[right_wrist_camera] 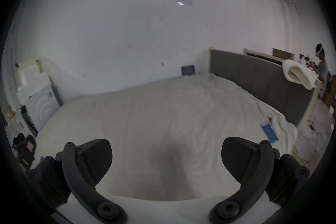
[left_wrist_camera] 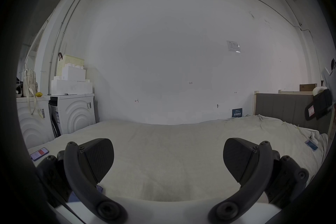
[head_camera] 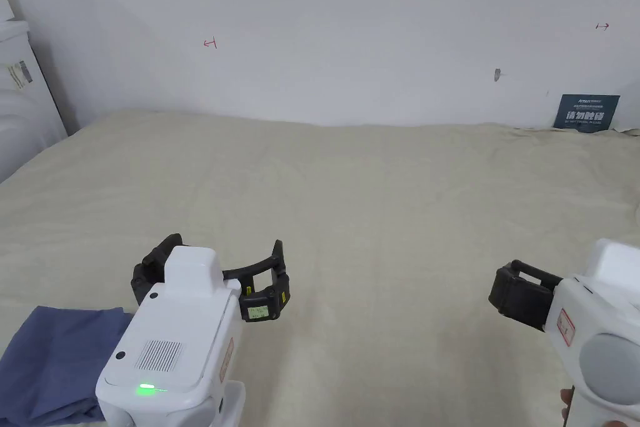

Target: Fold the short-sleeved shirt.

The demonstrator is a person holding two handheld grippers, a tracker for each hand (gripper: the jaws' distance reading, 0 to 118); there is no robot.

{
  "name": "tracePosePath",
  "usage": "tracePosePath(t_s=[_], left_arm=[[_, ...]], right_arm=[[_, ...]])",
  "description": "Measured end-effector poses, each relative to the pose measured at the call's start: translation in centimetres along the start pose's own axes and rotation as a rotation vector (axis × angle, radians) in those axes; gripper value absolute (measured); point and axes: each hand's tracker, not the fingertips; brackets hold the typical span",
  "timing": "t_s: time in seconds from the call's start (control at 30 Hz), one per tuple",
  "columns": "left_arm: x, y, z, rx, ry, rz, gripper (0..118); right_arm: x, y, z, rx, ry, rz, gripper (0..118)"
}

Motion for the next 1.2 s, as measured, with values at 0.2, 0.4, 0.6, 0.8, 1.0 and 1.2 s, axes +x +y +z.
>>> tracePosePath(t_s=[0.2,0.4,0.6,0.8,1.0,1.2], left_arm=[[-0.1,0.2,0.0,0.008,0.006,0.002,118],[-0.3,0.3,-0.1,0.009,0.011,0.000,118],[-0.4,0.4,0.0,0.011,0.014,-0.002,118],[-0.4,0.5,0.0,0.015,0.013,-0.003,118],[-0.3,0.5,0.0,0.018,0.014,-0.004,118],[-0.3,0.5,0.1,0.020,0.015,0.003,118]], right_arm=[[0.0,-0.7,0.1,-0.014,0.044,0.024,118],[0.2,-0.8,-0.2,-0.005,0.047,0.027,118],[0.4,-1.1,-0.1,-0.002,0.053,0.029,118],[0.8,-1.2,0.3,0.123,0.078,0.075,118],[1.8,-1.8,0.4,0.301,0.186,0.045,118],[2.3,-3.2,0.4,0.522,0.184,0.061,118]])
